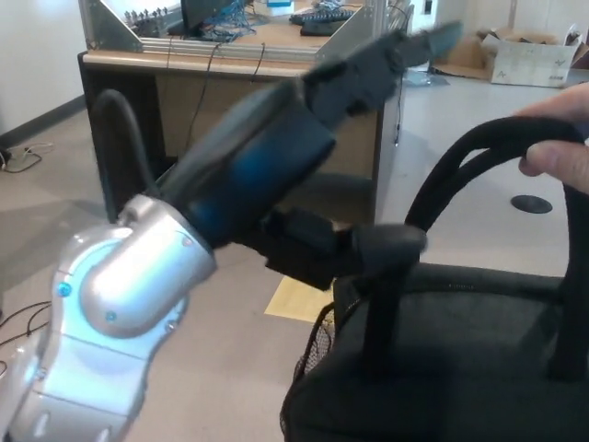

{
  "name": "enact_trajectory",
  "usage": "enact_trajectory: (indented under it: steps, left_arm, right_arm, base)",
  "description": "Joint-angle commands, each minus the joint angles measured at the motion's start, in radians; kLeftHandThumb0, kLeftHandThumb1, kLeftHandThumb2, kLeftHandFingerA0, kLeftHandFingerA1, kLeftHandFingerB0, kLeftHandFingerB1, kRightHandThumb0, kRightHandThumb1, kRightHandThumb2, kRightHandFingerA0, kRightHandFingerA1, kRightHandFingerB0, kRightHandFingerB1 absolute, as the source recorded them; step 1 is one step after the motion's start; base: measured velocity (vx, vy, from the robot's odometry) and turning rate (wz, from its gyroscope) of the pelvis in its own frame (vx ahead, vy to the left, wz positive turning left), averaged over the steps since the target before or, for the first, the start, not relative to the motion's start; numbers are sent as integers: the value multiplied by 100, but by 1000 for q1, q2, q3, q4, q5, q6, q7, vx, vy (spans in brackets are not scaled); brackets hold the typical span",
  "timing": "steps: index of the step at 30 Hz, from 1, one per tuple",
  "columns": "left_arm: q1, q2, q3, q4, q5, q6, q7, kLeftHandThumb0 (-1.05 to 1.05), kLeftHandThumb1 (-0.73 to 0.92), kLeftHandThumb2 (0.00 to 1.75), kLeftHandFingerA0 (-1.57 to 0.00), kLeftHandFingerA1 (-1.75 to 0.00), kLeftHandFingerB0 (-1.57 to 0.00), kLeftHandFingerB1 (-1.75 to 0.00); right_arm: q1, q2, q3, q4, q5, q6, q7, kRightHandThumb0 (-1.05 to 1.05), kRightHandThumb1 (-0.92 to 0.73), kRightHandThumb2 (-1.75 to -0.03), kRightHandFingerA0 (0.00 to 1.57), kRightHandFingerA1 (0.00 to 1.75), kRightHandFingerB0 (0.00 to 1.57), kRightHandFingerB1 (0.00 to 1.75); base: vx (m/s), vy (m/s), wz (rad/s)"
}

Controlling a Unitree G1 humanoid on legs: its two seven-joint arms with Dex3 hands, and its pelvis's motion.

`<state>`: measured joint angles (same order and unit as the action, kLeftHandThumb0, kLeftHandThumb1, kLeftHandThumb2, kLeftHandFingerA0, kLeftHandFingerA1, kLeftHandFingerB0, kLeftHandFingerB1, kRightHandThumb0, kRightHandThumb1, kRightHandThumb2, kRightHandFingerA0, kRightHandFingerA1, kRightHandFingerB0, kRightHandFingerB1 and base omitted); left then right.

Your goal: A person hands over a black lunchbag to the robot and the robot uses its left hand to grab the strips of the lunchbag, the gives it back to the person.

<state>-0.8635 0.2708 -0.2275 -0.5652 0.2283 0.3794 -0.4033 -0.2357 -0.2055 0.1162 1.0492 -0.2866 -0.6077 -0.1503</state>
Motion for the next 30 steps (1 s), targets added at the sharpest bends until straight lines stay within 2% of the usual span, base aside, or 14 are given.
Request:
enact_trajectory:
  steps: [1,3,4,5,12,13,14,19,20,21,24,27,28,30]
  left_arm:
    - [17,-23,-78,-12,52,45,3,-85,63,59,-1,-26,0,-18]
    - [12,-38,-112,-2,70,51,10,-79,48,90,0,-18,0,-10]
    - [11,-45,-129,7,86,45,18,-78,47,90,0,-18,0,-12]
    - [8,-55,-146,14,102,47,24,-82,48,90,0,-12,0,-8]
    - [-18,-137,-242,83,237,62,95,-83,49,90,0,-9,0,-5]
    - [-19,-144,-245,89,246,60,103,-89,59,59,0,-16,0,-6]
    - [-21,-157,-254,106,275,52,127,-79,47,89,0,-12,0,-8]
    - [-34,-162,-267,162,364,28,166,-76,46,87,0,-16,0,-8]
    - [-35,-162,-267,171,374,23,173,-75,46,87,0,-17,0,-10]
    - [-35,-157,-262,179,379,17,176,-78,56,61,0,-22,0,-12]
    - [-38,-150,-248,193,390,13,179,-71,46,84,0,-18,0,-11]
    - [-52,-138,-226,247,429,-28,245,-58,39,78,-6,-43,0,-23]
    - [-56,-128,-219,268,452,-49,279,-31,39,92,0,-48,0,-49]
    - [-58,-113,-216,320,494,-112,364,-40,52,58,-42,-48,-30,-33]
  right_arm:
    - [-1,-7,-7,-4,13,9,12,-55,-56,-95,49,60,35,52]
    - [-6,-6,-6,-4,11,8,9,-55,-56,-95,49,60,36,52]
    - [-5,-8,-5,-7,9,12,10,-54,-69,-60,52,44,47,41]
    - [-7,-9,-3,-6,6,12,8,-56,-57,-95,48,59,36,52]
    - [-24,-6,2,-12,3,19,14,-57,-57,-95,50,60,36,52]
    - [-26,-6,3,-12,2,21,13,-56,-57,-95,48,59,35,52]
    - [-31,-3,0,-10,8,21,18,-56,-56,-95,48,59,36,52]
    - [-46,0,6,-6,3,26,23,-56,-56,-96,47,59,34,52]
    - [-45,0,4,-7,6,25,28,-55,-69,-61,51,44,46,42]
    - [-49,1,5,-5,6,27,31,-55,-69,-60,52,43,47,41]
    - [-52,-2,7,-5,4,28,36,-55,-69,-60,52,43,47,41]
    - [-68,-4,6,-4,6,25,42,-54,-69,-61,52,44,46,41]
    - [-74,-2,11,6,-4,18,30,-54,-56,-95,47,59,35,52]
    - [-61,1,12,10,-1,15,31,-54,-69,-61,52,43,47,41]
  base:
    - [0,0,0]
    - [0,0,0]
    - [0,0,0]
    - [0,0,0]
    - [0,0,0]
    - [0,0,0]
    - [0,0,0]
    - [0,0,0]
    - [0,0,0]
    - [0,0,0]
    - [0,0,0]
    - [0,0,0]
    - [0,0,0]
    - [0,0,0]
